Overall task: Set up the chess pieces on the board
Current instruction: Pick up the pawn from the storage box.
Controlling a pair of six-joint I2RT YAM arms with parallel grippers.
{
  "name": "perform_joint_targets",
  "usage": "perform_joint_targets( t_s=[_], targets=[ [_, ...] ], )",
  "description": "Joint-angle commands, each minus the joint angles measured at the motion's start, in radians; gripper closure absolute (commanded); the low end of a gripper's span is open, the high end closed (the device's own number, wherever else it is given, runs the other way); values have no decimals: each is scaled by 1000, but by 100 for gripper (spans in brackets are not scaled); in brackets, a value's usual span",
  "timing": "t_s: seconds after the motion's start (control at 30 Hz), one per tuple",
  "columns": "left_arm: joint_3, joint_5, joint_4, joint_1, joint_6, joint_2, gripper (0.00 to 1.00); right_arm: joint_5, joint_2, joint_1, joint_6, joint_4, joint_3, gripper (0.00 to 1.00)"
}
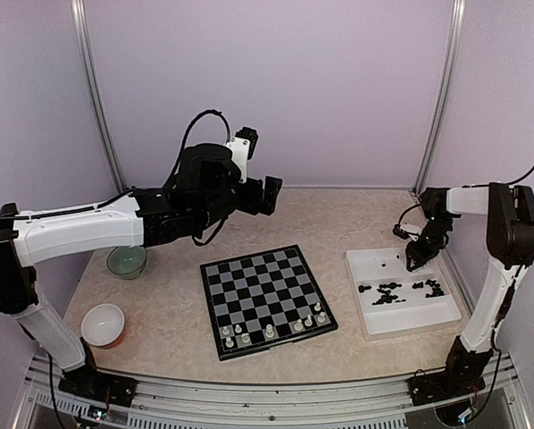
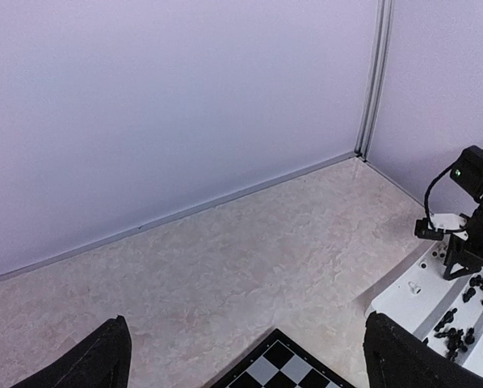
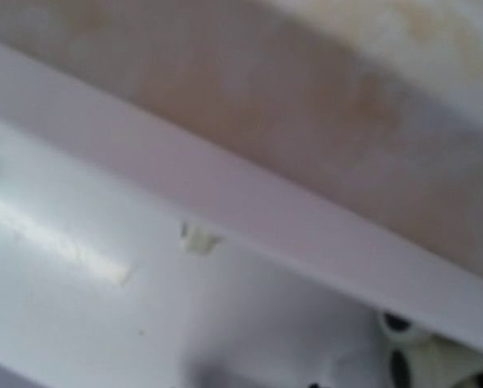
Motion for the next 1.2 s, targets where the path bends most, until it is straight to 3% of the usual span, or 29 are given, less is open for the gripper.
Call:
perform_joint_targets(
  t_s=[0.0, 0.2, 0.43, 0.7, 1.17],
  targets=[
    [-60, 39, 82, 5, 46, -14, 1, -19, 17, -8, 19, -58, 37, 64],
    [-84, 147, 105, 32, 24, -29, 6, -37, 27, -7, 24, -98, 35, 60],
    [-103, 168, 108, 37, 18, -35, 8, 25, 38, -8, 35, -167, 36, 56],
    [-130, 175, 118, 43, -15, -45, 10, -11, 73, -8, 46, -187, 101, 84],
    [-89, 324, 140, 42, -43, 25, 13, -373, 9, -11, 46, -258, 227, 88]
  ],
)
